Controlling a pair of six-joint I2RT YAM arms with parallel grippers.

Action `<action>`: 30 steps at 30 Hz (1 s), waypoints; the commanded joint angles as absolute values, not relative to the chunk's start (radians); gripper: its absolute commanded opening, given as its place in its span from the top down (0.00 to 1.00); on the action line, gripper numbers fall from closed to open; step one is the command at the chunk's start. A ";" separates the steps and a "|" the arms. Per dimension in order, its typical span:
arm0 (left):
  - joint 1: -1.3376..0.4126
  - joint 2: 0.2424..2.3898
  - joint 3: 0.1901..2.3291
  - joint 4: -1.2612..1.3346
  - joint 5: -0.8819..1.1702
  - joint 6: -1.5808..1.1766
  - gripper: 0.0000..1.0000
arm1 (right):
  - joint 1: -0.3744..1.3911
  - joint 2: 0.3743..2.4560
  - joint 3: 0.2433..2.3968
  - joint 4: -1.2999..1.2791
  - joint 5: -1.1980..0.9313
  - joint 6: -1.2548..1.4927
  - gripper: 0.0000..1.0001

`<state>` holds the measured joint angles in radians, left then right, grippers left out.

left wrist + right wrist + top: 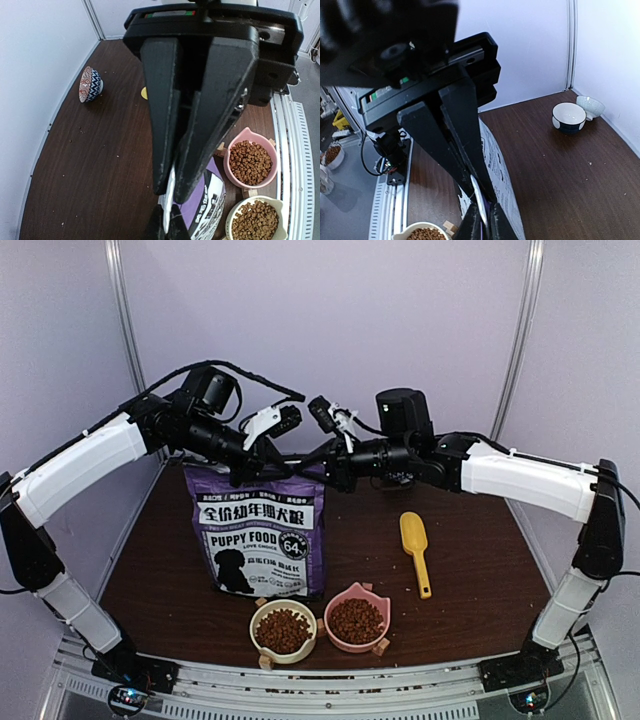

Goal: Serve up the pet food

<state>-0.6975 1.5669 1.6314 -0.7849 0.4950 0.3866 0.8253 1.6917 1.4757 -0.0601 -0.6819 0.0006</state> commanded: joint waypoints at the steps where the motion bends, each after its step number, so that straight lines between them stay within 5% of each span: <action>1: -0.695 1.542 1.642 -0.754 0.529 0.374 1.00 | 0.830 1.716 1.519 -0.058 -0.696 0.002 0.95; 3: -0.695 1.542 1.644 -0.753 0.520 0.374 1.00 | 0.829 1.717 1.519 -0.065 -0.693 -0.001 1.00; 5: -0.695 1.538 1.641 -0.755 0.497 0.374 0.87 | 0.828 1.714 1.518 -0.071 -0.688 -0.006 1.00; 9: -0.693 1.523 1.621 -0.772 0.421 0.392 0.80 | 0.826 1.706 1.515 -0.074 -0.678 -0.014 1.00; 11: -0.693 1.512 1.612 -0.777 0.382 0.400 0.81 | 0.820 1.698 1.510 -0.073 -0.672 -0.014 1.00; 15: -0.689 1.497 1.600 -0.770 0.363 0.406 1.00 | 0.809 1.676 1.490 -0.073 -0.661 -0.015 0.98; 21: -0.689 1.517 1.620 -0.769 0.421 0.397 1.00 | 0.798 1.633 1.428 -0.087 -0.652 -0.028 0.71; 30: -0.689 1.529 1.627 -0.769 0.439 0.395 1.00 | 0.785 1.603 1.382 -0.063 -0.655 -0.018 0.70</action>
<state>-0.6991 1.5284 1.6100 -0.7815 0.4221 0.4000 0.7895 1.6382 1.3785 -0.0795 -0.6579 -0.0212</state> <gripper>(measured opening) 0.022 0.284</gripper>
